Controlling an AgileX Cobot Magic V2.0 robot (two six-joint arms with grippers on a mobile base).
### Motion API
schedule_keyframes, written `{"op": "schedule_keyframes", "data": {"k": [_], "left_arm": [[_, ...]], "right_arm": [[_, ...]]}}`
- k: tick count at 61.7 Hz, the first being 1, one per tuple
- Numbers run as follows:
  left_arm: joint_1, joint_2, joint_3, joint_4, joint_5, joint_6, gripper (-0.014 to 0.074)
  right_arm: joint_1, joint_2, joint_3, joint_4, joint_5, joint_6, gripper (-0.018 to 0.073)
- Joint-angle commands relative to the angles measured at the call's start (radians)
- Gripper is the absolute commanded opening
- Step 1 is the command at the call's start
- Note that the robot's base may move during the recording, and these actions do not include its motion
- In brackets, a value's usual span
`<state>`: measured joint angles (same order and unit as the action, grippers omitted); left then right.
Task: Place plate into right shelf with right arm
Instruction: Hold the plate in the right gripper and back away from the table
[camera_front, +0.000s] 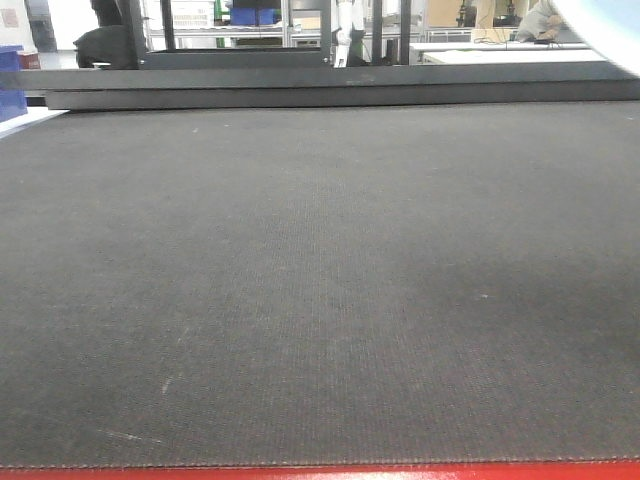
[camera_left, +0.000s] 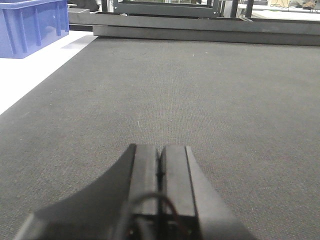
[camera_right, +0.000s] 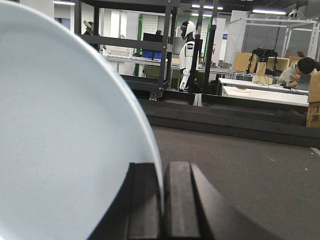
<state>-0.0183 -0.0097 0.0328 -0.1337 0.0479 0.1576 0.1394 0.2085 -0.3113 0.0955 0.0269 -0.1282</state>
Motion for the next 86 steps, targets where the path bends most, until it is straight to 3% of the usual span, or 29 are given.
{"op": "schedule_keyframes", "data": {"k": [1,86], "left_arm": [[-0.002,-0.01,0.01,-0.008,-0.09,-0.007,-0.0128],[-0.002,-0.01,0.01,-0.008,-0.09,-0.007,-0.0128]], "right_arm": [[-0.004,0.008,-0.031,0.003,-0.086,-0.01,0.0054],[-0.004,0.008,-0.031,0.003,-0.086,-0.01,0.0054]]}}
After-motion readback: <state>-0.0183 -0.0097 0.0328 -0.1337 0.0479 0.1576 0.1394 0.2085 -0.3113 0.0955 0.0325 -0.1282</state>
